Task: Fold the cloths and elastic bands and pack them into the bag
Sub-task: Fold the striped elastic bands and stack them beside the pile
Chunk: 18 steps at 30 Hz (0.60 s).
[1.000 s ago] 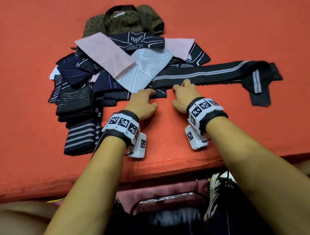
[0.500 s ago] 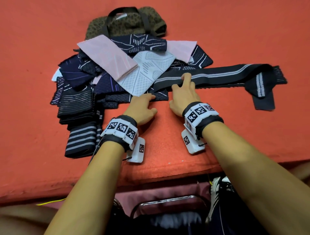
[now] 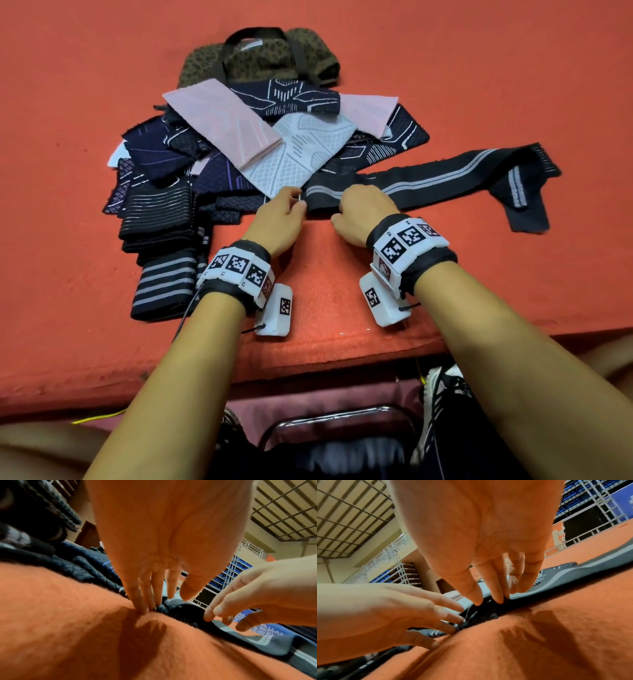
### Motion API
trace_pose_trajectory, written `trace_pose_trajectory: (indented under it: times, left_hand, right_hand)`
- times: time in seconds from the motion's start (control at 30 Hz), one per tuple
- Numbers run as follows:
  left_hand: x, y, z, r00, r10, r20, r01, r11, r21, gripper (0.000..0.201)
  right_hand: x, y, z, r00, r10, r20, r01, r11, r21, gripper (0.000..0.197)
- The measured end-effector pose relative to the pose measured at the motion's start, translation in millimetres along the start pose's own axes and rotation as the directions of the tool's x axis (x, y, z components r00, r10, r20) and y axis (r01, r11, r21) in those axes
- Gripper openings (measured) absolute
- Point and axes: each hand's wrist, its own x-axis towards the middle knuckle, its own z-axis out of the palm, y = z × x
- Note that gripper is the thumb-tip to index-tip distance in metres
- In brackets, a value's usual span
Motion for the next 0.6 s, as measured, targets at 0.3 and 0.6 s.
trace_pose_trajectory:
  times: [0.3, 0.6]
  left_hand:
    - [-8.4, -10.7, -12.6, 0.999, -0.041, 0.008, 0.04, 0.998, 0.055, 0.047]
    - [-19.3, -25.8, -31.6, 0.995, -0.104, -0.01, 0.104, 0.987, 0.125, 0.047]
  right_hand:
    - [-22.2, -41.6, 13.1, 0.957, -0.182, 0.226, 0.142, 0.973, 0.179, 0.022]
    - [-5.8, -8.1, 33.0, 0.999, -0.015, 0.029, 0.014, 1.0, 0.022, 0.056]
